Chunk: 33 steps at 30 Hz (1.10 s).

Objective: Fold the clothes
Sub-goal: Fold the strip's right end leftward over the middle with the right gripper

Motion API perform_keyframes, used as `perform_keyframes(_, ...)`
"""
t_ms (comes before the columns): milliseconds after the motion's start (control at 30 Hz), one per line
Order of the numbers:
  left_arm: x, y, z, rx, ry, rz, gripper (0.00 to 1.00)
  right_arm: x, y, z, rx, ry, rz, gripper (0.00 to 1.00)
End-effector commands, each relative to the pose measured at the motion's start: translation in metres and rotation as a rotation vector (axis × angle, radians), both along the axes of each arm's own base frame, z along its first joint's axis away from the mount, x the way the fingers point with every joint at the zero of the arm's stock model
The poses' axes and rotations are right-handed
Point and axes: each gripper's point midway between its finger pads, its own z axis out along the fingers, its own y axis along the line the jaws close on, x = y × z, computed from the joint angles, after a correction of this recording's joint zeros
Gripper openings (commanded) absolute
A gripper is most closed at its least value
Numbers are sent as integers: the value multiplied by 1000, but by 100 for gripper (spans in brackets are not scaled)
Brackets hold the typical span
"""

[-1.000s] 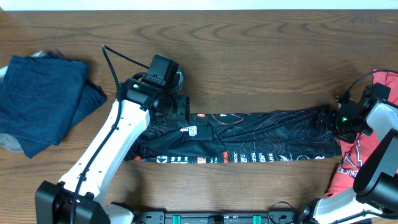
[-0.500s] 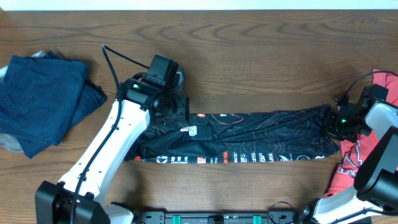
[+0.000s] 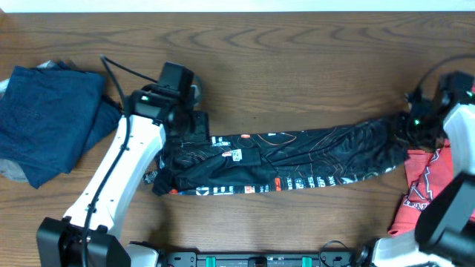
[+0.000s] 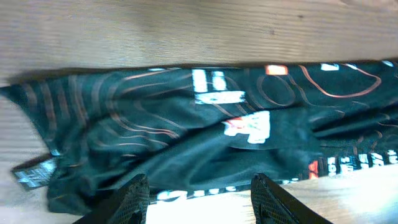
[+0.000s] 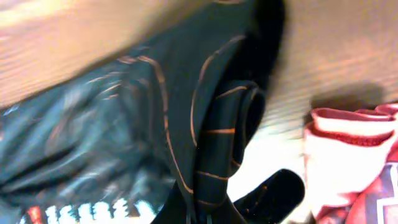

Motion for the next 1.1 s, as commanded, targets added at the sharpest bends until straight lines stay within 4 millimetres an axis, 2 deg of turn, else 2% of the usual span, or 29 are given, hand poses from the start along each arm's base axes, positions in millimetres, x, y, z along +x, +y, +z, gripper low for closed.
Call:
perform_keyframes(0, 4, 9, 3, 10, -5, 23, 54, 1, 31, 25, -37, -28, 62, 1)
perform_keyframes(167, 3, 10, 3, 12, 1, 26, 54, -13, 92, 20, -11, 56, 160, 1)
perform_keyframes(533, -2, 12, 2, 17, 20, 26, 54, -20, 203, 0, 0, 68, 328, 1)
perform_keyframes(633, -2, 12, 2, 17, 22, 26, 54, -25, 227, -11, -1, 91, 359, 1)
perform_keyframes(833, -2, 12, 2, 17, 22, 25, 54, -38, 262, -33, 2, 134, 438, 2)
perform_keyframes(967, -2, 12, 2, 17, 22, 26, 54, -48, 285, -41, 34, 148, 490, 2)
perform_keyframes(1033, -2, 12, 2, 17, 21, 26, 54, -49, 298, -40, 59, 126, 519, 13)
perform_keyframes(1067, -2, 12, 2, 17, 21, 26, 54, -50, 306, -39, 81, 118, 533, 13)
